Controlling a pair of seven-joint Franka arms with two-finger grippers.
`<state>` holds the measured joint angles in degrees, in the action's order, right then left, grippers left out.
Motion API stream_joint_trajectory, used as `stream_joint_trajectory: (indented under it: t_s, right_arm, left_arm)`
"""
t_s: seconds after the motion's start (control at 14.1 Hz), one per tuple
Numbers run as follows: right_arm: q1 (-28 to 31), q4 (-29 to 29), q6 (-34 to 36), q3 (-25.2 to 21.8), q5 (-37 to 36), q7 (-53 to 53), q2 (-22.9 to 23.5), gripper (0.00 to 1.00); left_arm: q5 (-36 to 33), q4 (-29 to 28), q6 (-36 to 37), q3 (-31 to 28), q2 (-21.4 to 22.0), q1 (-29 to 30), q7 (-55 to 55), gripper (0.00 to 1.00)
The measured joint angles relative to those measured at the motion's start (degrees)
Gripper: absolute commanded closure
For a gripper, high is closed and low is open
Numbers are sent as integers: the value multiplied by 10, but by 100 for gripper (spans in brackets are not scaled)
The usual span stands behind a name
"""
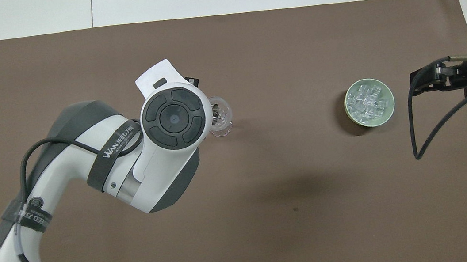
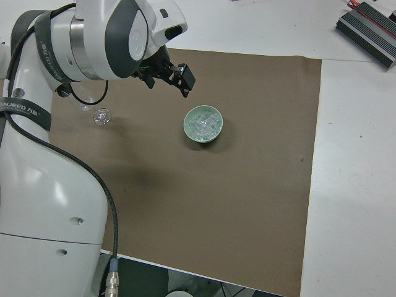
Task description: Pour wine and add ice with both arms
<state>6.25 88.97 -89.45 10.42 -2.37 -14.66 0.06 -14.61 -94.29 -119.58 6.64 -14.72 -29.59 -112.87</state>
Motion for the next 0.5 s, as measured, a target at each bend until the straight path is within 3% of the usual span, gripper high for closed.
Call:
stream_joint_trajectory:
  t_s: [0.5]
  right_arm:
    - [0, 0, 0, 0, 0, 0, 0, 0]
  left_arm:
    - [-19, 18, 17, 0, -11, -2, 0, 100]
